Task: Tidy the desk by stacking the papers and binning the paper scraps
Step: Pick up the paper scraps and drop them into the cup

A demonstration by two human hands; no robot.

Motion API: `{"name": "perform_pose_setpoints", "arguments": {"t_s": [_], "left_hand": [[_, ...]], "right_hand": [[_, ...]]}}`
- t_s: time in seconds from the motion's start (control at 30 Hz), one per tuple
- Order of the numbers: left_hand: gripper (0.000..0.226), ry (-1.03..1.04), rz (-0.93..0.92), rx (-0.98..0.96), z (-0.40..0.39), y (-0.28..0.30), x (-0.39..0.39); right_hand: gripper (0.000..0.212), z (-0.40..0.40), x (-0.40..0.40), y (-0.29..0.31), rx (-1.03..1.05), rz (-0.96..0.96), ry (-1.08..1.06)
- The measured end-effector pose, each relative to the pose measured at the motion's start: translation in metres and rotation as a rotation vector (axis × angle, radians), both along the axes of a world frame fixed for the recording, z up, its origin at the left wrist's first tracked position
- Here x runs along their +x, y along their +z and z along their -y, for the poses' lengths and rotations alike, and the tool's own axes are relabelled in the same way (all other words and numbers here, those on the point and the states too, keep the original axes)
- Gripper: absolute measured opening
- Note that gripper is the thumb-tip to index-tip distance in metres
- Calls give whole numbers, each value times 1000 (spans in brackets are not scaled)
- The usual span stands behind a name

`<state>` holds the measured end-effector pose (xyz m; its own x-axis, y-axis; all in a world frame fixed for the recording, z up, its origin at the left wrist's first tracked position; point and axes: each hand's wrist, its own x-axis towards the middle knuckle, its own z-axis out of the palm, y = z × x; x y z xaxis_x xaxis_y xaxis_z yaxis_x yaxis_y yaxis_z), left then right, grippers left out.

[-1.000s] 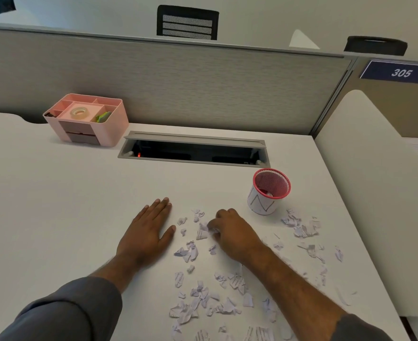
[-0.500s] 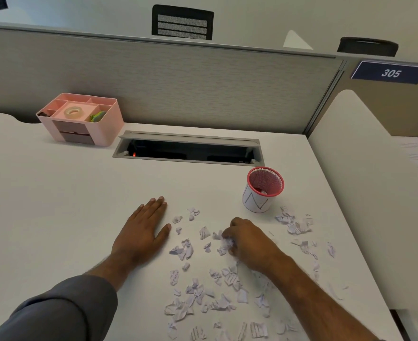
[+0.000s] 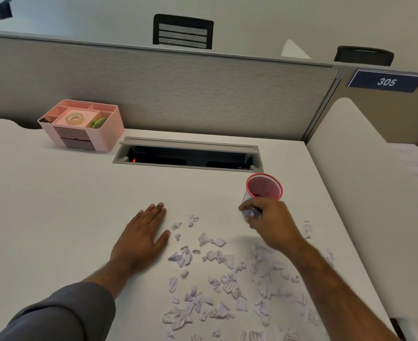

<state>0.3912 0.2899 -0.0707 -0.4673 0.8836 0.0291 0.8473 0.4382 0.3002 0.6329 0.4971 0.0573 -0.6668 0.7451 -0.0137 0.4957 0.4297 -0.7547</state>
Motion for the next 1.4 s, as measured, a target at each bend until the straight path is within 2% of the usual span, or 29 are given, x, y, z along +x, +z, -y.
{"name": "perform_pose_setpoints", "arguments": {"t_s": [0.2, 0.5, 0.67, 0.8, 0.87, 0.9, 0.97, 1.03, 1.17, 1.27, 1.4], "left_hand": [[74, -3, -2, 8, 0, -1, -1], [73, 0, -3, 17, 0, -2, -1], [73, -2, -3, 12, -1, -1, -1], [73, -1, 7, 12, -1, -1, 0], [73, -1, 6, 11, -1, 0, 0], [73, -1, 4, 10, -1, 1, 0], [74, 0, 1, 7, -1, 2, 0], [74, -3, -1, 4, -1, 2, 0], [75, -9, -2, 10, -2, 3, 1], [75, -10, -3, 9, -1, 3, 1], [74, -6, 7, 10, -1, 1, 0]], "right_hand": [[19, -37, -11, 37, 151, -75, -185], [35, -66, -19, 27, 183, 151, -196], [25, -57, -19, 22, 355, 23, -247], [17, -26, -23, 11, 345, -129, -136], [17, -7, -27, -5, 255, -60, -34], [25, 3, -28, -15, 194, 28, 30], [55, 21, -31, -36, 85, 289, 174], [75, 38, -36, -52, 66, 475, 264], [80, 74, -51, -64, 118, 424, 309], [73, 96, -62, -66, 182, 428, 356], [31, 108, -66, -67, 315, 401, 406]]}}
